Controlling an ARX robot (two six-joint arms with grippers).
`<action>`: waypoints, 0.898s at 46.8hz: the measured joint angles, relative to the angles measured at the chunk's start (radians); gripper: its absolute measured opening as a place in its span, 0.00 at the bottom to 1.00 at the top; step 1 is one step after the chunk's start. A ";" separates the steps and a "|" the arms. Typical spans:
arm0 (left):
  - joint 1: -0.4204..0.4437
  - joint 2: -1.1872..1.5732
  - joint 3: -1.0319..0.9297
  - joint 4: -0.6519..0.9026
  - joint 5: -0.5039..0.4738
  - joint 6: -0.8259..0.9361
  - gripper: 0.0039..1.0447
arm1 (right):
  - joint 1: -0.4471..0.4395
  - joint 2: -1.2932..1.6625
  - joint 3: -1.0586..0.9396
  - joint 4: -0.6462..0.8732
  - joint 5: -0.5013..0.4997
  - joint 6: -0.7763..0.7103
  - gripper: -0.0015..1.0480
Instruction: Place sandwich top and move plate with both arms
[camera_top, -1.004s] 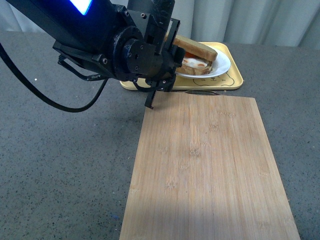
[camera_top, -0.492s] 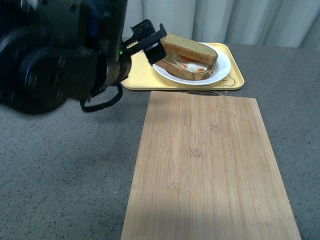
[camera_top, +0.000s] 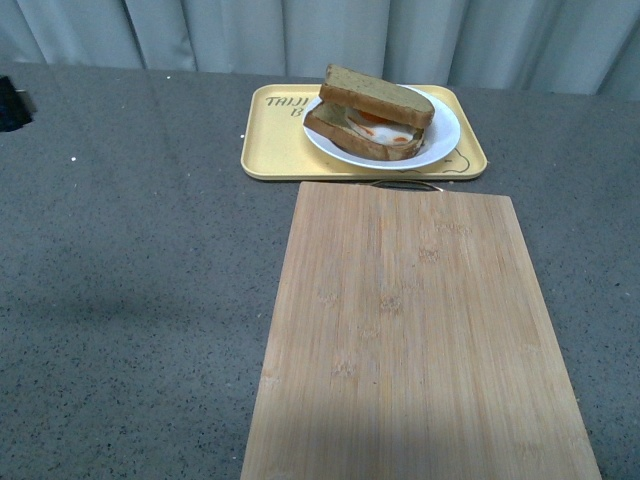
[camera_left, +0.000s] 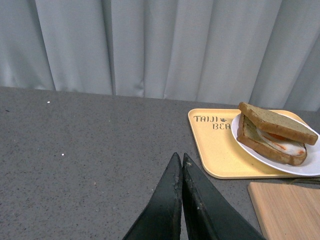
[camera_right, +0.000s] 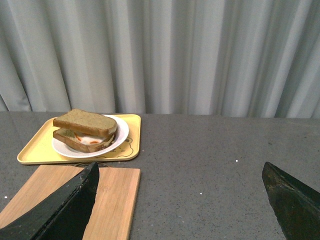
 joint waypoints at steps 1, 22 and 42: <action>0.004 -0.015 -0.009 -0.005 0.003 0.000 0.03 | 0.000 0.000 0.000 0.000 0.000 0.000 0.91; 0.101 -0.488 -0.156 -0.338 0.093 0.008 0.03 | 0.000 0.000 0.000 0.000 0.000 0.000 0.91; 0.191 -0.790 -0.217 -0.573 0.180 0.011 0.03 | 0.000 0.000 0.000 0.000 0.000 0.000 0.91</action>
